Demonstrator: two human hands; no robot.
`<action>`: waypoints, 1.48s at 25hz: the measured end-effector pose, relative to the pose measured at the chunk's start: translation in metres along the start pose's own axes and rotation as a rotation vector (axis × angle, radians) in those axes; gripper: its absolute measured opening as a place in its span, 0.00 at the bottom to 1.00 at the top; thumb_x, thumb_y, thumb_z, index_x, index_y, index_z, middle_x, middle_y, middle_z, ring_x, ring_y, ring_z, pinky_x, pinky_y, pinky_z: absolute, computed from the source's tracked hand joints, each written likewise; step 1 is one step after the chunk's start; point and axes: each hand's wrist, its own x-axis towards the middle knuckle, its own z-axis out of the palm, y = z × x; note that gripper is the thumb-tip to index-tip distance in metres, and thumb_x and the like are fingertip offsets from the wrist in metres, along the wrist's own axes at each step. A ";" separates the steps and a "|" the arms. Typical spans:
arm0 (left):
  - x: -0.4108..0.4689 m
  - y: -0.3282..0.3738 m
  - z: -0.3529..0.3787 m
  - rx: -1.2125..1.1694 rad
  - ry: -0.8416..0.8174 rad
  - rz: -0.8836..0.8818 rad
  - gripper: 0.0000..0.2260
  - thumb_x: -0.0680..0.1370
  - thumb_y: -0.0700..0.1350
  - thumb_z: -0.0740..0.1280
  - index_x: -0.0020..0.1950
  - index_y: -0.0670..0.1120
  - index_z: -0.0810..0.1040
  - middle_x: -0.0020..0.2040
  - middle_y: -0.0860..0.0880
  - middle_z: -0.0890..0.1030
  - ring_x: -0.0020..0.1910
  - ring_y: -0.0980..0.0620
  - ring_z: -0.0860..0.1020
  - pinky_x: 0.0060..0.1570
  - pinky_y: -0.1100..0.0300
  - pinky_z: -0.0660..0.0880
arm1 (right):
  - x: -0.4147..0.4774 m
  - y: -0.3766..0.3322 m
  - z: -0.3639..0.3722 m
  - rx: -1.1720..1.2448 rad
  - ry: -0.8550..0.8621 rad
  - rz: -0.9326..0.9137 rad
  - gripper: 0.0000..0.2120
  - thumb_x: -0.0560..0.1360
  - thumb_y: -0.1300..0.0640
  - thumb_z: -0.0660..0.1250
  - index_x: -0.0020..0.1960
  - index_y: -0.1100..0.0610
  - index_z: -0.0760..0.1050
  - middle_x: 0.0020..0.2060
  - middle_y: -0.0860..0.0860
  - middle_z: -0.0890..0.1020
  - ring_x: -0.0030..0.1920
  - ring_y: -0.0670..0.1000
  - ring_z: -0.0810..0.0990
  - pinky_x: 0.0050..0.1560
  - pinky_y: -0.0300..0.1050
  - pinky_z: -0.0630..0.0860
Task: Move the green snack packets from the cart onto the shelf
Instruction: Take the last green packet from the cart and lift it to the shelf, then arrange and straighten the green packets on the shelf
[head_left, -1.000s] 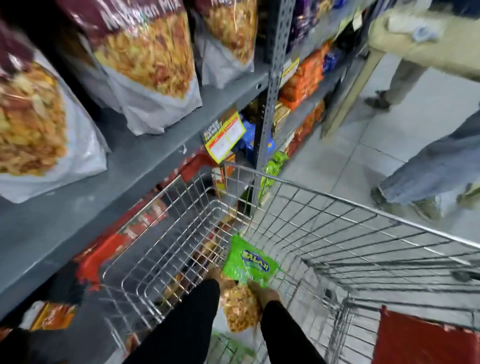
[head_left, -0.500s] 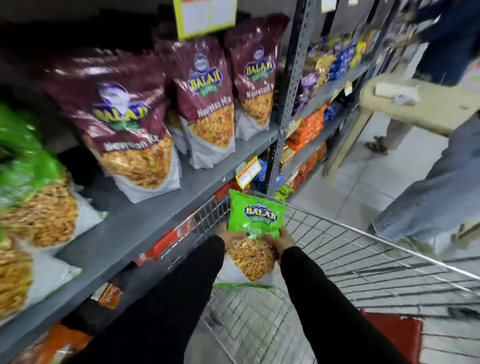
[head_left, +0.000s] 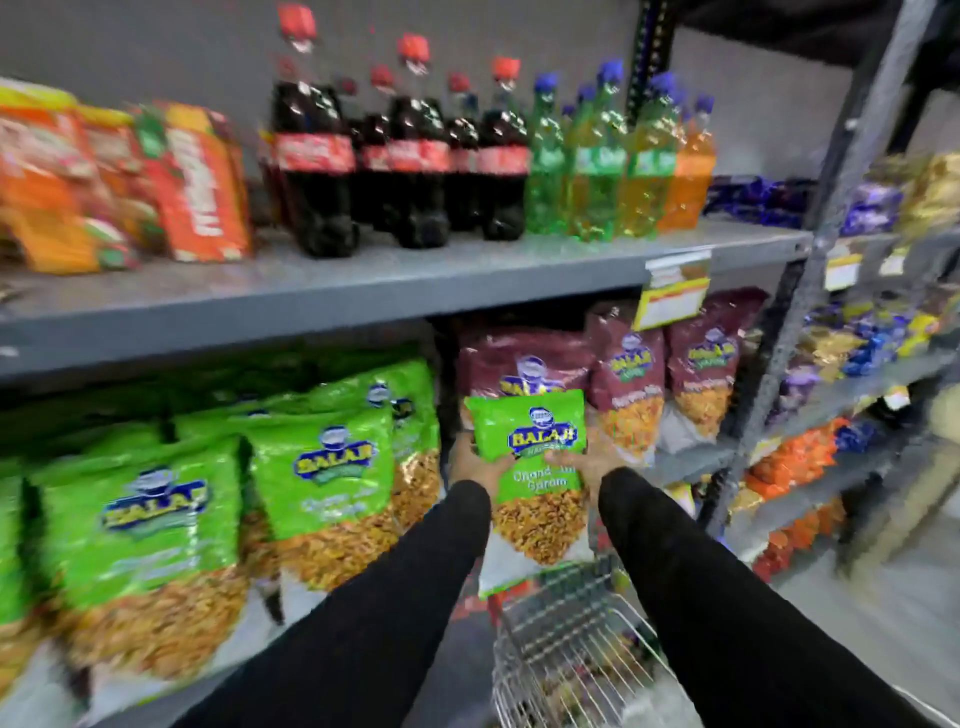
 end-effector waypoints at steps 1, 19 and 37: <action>0.004 0.004 -0.015 0.051 0.066 0.009 0.22 0.67 0.35 0.74 0.59 0.34 0.73 0.58 0.35 0.79 0.54 0.42 0.79 0.52 0.55 0.72 | 0.006 -0.007 0.015 -0.014 -0.002 -0.029 0.22 0.67 0.78 0.66 0.61 0.75 0.69 0.44 0.64 0.85 0.36 0.43 0.83 0.38 0.30 0.79; 0.032 0.013 -0.085 0.298 0.301 0.042 0.29 0.73 0.38 0.70 0.70 0.36 0.63 0.66 0.35 0.73 0.65 0.40 0.73 0.63 0.52 0.70 | 0.025 -0.026 0.114 -0.144 0.238 -0.062 0.28 0.64 0.56 0.76 0.56 0.61 0.65 0.53 0.58 0.77 0.58 0.58 0.76 0.48 0.38 0.69; -0.015 -0.011 -0.396 0.488 0.950 -0.058 0.34 0.75 0.52 0.66 0.72 0.35 0.58 0.72 0.34 0.62 0.72 0.39 0.61 0.69 0.49 0.60 | -0.126 -0.096 0.375 -0.214 -0.434 -0.491 0.26 0.68 0.61 0.73 0.61 0.64 0.67 0.51 0.57 0.73 0.48 0.56 0.75 0.56 0.50 0.74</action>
